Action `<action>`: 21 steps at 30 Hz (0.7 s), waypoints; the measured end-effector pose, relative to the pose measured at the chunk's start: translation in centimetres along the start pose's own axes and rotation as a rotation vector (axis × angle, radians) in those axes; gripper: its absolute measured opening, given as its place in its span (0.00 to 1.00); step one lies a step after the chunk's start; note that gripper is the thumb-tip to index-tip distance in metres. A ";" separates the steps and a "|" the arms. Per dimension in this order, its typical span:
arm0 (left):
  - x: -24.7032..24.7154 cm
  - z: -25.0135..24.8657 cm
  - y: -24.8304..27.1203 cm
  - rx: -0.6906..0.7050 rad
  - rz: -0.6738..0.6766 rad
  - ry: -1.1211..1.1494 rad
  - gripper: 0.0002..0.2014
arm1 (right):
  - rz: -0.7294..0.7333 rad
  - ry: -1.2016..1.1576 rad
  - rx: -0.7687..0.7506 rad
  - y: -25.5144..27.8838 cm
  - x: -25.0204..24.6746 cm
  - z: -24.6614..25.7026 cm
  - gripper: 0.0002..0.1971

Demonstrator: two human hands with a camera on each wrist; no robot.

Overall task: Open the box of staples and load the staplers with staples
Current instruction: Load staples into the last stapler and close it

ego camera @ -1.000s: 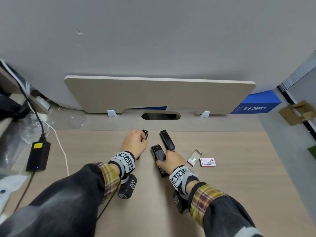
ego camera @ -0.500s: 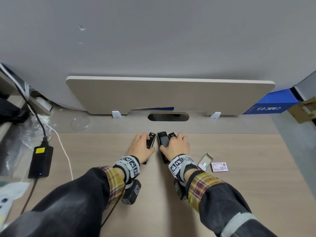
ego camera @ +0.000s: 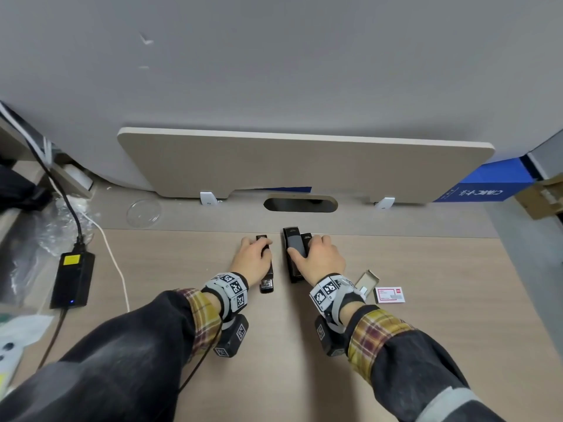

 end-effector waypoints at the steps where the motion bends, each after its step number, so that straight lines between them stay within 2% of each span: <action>1: -0.2 -0.3 0.0 0.051 -0.012 -0.050 0.19 | -0.010 -0.009 -0.019 0.4 -0.4 -0.2 0.28; 4: 0.0 -1.5 0.1 0.211 0.069 -0.329 0.24 | -0.009 -0.040 -0.061 1.5 -1.5 -1.0 0.19; 6: 0.6 -2.0 0.5 0.309 0.146 -0.482 0.23 | 0.001 -0.055 -0.088 2.3 -2.1 -1.5 0.15; 9: 0.9 -2.8 1.4 0.353 0.158 -0.583 0.16 | 0.014 -0.107 -0.150 3.5 -2.9 -1.9 0.11; 13: 2.8 -4.4 3.3 0.365 0.224 -0.654 0.16 | 0.115 -0.147 -0.227 4.9 -2.9 -1.9 0.07; 16: 4.3 -5.9 4.6 0.389 0.224 -0.684 0.14 | 0.260 -0.118 -0.196 6.1 -1.2 -3.4 0.08; 19: 5.6 -7.6 5.6 0.400 0.221 -0.655 0.16 | 0.457 -0.046 -0.160 7.9 1.6 -5.8 0.18; 21: 6.5 -8.9 6.2 0.414 0.228 -0.620 0.18 | 0.511 -0.005 -0.184 8.8 2.8 -6.9 0.23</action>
Point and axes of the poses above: each hand's wrist, its own y-axis away from the middle knuckle, its own x-axis out of the palm, z = x × y, the point moved 10 cm from there along -y, towards the middle knuckle, and after that the axes turned 12 degrees about -y, right-handed, at the moved point
